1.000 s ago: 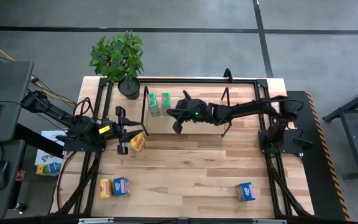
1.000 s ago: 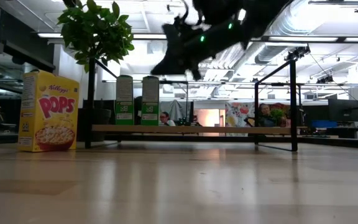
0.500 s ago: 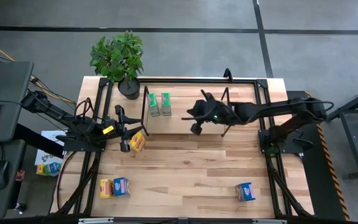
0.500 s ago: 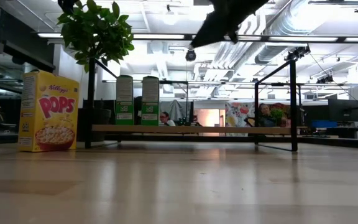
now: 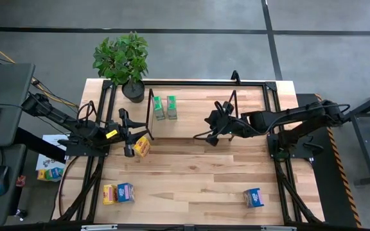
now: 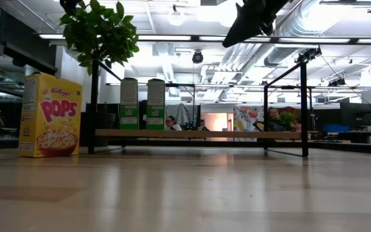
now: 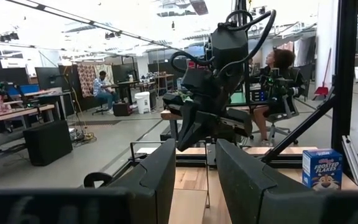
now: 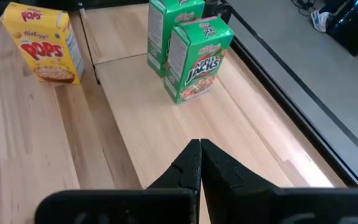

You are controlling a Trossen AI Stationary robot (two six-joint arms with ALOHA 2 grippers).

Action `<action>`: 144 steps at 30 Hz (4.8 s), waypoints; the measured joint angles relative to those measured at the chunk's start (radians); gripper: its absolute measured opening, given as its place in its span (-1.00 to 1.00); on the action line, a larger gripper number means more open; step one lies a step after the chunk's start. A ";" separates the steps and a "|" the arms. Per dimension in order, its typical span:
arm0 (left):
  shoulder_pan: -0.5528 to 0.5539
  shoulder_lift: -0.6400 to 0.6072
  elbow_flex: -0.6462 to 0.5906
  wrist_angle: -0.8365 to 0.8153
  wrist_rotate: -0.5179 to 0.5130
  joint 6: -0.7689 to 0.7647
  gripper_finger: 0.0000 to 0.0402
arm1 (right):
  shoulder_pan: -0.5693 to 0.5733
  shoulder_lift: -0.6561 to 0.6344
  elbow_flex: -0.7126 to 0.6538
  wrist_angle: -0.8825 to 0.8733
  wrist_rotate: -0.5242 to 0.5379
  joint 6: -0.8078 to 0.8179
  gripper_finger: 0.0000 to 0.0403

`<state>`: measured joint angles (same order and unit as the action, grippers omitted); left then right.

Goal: Stack cereal on shelf
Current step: Put the right blue cereal box on the shelf

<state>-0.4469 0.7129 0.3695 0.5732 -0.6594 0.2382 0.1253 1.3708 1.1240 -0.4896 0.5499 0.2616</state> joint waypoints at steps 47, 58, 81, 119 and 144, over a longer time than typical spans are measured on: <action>0.000 0.000 0.000 0.000 0.000 0.000 -0.47 | 0.000 0.000 -0.001 0.000 -0.007 0.003 -1.00; 0.000 0.000 0.000 0.000 0.000 0.000 -0.47 | 0.000 0.000 -0.001 0.000 -0.007 0.003 -1.00; 0.002 0.000 0.000 -0.002 0.000 0.000 -0.47 | 0.012 0.002 0.065 0.175 -0.073 0.027 -0.90; 0.002 0.000 0.000 -0.005 0.000 0.000 -0.47 | 0.800 0.175 0.270 -0.778 -0.646 2.101 0.50; 0.001 0.000 0.000 -0.009 0.000 0.000 -0.47 | 0.784 0.341 0.270 -0.760 -0.607 2.058 0.49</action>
<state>-0.4458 0.7132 0.3698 0.5639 -0.6594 0.2379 0.9096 1.7120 1.3937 -1.2499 -0.0570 2.3201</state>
